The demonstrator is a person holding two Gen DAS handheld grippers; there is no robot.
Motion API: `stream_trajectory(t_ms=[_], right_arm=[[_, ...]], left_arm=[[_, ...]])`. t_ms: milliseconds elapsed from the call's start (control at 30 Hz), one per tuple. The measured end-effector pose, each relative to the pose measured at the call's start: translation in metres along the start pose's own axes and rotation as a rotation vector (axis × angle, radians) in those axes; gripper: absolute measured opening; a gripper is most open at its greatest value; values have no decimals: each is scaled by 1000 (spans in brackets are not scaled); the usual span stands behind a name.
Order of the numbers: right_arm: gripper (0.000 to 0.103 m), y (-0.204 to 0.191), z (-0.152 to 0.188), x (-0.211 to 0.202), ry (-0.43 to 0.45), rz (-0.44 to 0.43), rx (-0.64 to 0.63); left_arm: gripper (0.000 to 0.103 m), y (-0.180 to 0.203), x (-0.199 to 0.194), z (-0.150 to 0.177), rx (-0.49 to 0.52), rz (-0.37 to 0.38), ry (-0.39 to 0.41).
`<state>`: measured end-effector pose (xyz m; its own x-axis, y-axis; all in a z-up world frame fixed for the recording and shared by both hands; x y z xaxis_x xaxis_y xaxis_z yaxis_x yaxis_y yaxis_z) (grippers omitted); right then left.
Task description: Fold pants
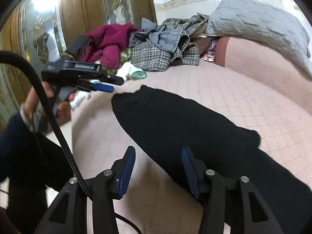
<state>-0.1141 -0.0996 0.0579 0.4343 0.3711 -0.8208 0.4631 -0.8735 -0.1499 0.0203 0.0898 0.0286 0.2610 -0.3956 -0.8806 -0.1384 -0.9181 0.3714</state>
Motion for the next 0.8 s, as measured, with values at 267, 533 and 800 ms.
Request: stream_trajectory(t_ms=[267, 533, 800], right_arm=[[28, 18, 9, 22, -61, 59, 5], [4, 41, 2, -1, 30, -81, 168], [4, 52, -6, -21, 120, -162, 285]], left_arm=[[50, 19, 11, 7, 59, 27, -27], [12, 42, 3, -15, 136, 36, 47], [11, 26, -5, -37, 109, -60, 127]])
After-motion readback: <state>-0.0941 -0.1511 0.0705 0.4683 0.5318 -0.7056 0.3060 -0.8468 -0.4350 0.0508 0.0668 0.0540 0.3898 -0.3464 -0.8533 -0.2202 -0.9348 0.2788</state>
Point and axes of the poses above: each gripper's, at about its wrist camera, not at the fingertips, and x roughly the way its jaws point, y to its right, z to its underside, the point moved 4 cm from there along x, roughly the way its jaws point, and after that the axes turned 13 degrees about -y, right-handed, at the moved point
